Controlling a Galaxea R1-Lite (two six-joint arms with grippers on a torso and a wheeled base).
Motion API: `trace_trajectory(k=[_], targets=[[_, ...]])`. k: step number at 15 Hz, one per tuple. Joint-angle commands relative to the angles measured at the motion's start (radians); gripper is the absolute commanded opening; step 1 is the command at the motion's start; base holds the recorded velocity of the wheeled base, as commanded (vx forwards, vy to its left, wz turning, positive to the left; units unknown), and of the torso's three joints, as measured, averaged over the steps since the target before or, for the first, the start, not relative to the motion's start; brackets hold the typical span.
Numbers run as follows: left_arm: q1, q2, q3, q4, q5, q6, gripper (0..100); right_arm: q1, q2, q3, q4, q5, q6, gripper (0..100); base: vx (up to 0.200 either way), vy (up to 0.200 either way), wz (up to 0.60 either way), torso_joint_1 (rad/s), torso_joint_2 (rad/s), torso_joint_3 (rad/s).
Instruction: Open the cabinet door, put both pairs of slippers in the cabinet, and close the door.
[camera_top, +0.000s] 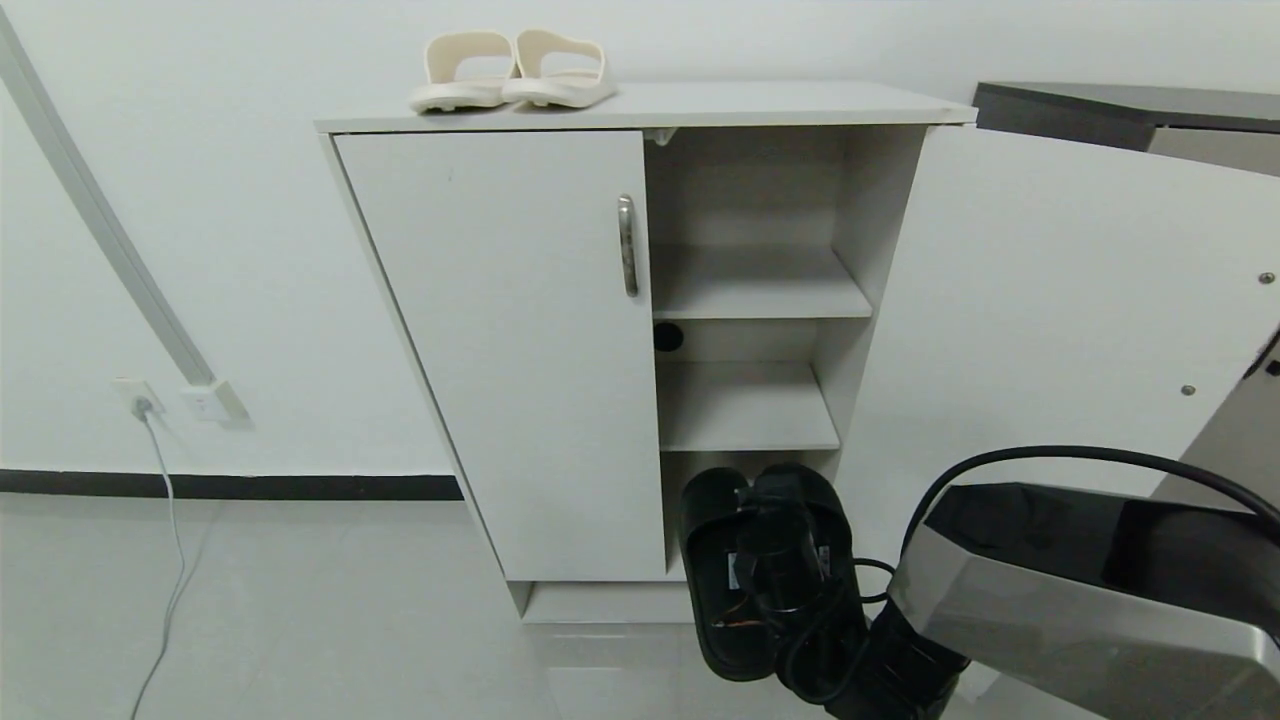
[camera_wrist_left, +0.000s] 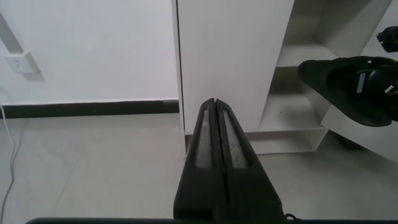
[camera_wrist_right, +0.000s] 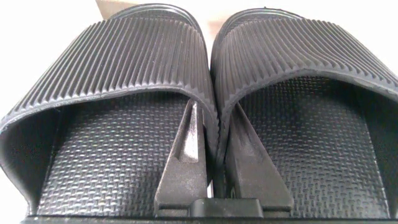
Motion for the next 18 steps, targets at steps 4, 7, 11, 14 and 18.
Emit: trace_trajectory(k=[4,7,11,14,18], targets=[[0.000,0.008,-0.001,0.001,-0.001,0.001,0,-0.002,0.020,-0.010,0.000,0.000,0.001,0,0.000,0.000,0.00,0.004,0.00,-0.199],[0.000,0.002,0.000,0.000,0.003,-0.001,0,-0.010,0.025,-0.012,0.000,0.000,0.001,0,0.000,0.000,0.00,0.002,0.00,-0.193],[0.000,0.002,0.000,0.000,0.003,-0.001,0,-0.016,0.072,-0.015,-0.098,-0.001,-0.027,0,0.000,0.000,0.00,0.004,0.00,-0.040],[0.000,0.002,0.000,0.000,0.003,-0.002,0,-0.047,0.126,-0.012,-0.408,0.000,-0.216,0,0.000,0.000,0.00,0.000,0.00,0.000],[0.000,0.002,0.000,0.000,0.003,-0.002,0,-0.053,0.134,-0.012,-0.454,0.000,-0.256,0,0.000,0.000,0.00,0.000,0.00,0.000]])
